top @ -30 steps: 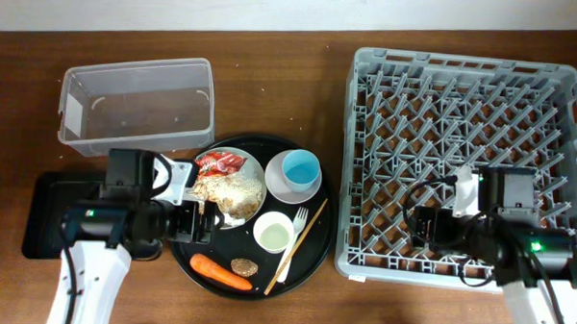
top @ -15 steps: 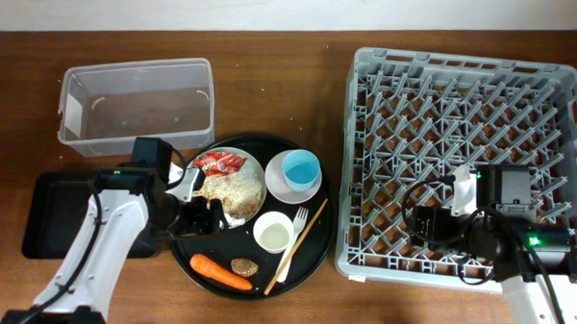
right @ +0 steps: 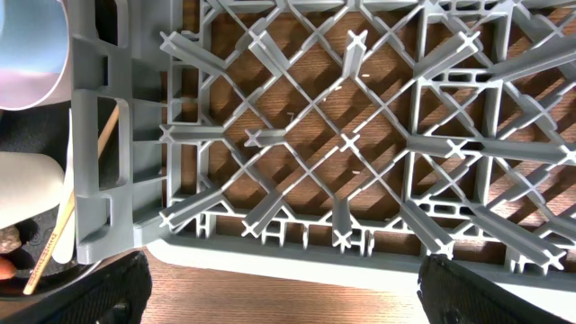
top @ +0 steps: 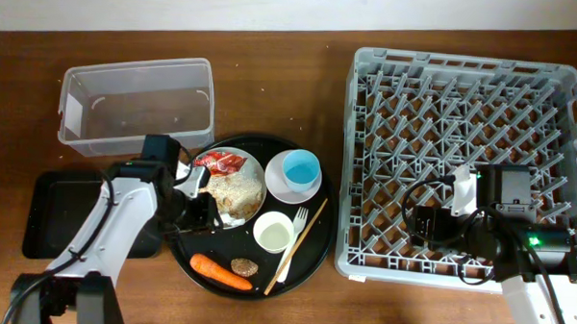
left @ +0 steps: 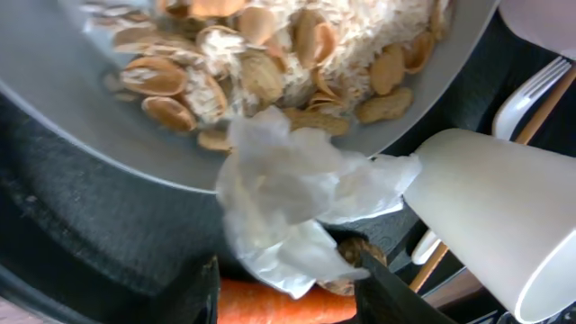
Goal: Sort waste into correct bins and load items into the dishwasher rack
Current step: 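Reach the left gripper to the plate and grasp the white tissue, then carry the tissue with the left gripper over the clear plastic bin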
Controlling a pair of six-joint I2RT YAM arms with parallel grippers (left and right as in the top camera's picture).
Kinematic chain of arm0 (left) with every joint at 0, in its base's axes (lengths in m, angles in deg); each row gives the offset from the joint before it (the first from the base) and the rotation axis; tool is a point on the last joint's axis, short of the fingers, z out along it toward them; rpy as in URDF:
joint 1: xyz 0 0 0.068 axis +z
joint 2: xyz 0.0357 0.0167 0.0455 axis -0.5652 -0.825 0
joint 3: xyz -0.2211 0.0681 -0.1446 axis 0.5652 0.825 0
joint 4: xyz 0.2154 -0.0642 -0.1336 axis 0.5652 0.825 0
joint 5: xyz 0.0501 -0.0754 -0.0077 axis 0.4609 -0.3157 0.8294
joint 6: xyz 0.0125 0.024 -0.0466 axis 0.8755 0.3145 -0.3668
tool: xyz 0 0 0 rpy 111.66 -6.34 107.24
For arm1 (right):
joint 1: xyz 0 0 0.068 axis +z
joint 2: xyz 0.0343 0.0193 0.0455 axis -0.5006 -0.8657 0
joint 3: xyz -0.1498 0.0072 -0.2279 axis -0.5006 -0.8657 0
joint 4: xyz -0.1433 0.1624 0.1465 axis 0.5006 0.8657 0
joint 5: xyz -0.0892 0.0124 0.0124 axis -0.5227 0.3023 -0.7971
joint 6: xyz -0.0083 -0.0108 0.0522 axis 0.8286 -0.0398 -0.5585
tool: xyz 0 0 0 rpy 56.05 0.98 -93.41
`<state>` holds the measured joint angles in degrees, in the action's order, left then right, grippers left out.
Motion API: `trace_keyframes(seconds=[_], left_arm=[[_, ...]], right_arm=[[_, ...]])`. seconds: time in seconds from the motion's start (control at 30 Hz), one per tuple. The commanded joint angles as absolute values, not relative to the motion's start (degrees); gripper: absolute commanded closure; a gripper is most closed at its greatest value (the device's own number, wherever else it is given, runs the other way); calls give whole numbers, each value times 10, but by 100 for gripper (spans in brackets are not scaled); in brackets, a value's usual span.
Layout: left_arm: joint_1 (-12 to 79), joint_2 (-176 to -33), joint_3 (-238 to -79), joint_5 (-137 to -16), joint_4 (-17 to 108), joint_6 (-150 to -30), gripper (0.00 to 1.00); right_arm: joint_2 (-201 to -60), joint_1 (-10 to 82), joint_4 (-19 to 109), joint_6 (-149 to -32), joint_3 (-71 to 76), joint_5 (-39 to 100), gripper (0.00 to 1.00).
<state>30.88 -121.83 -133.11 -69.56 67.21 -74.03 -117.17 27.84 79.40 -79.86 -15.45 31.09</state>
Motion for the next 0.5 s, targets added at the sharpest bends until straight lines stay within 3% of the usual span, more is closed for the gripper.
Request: trace_keyframes(seconds=[0.0, 0.3, 0.47], left_arm=[[285, -1224, -1341, -706, 654, -738, 56], [280, -1224, -1341, -706, 656, -738, 75], [280, -1223, -1341, -706, 663, -738, 78]], right_arm=[[-1171, 281, 794, -803, -144, 316, 2], [-1171, 281, 794, -803, -144, 316, 2], [-1171, 281, 794, -803, -144, 316, 2]])
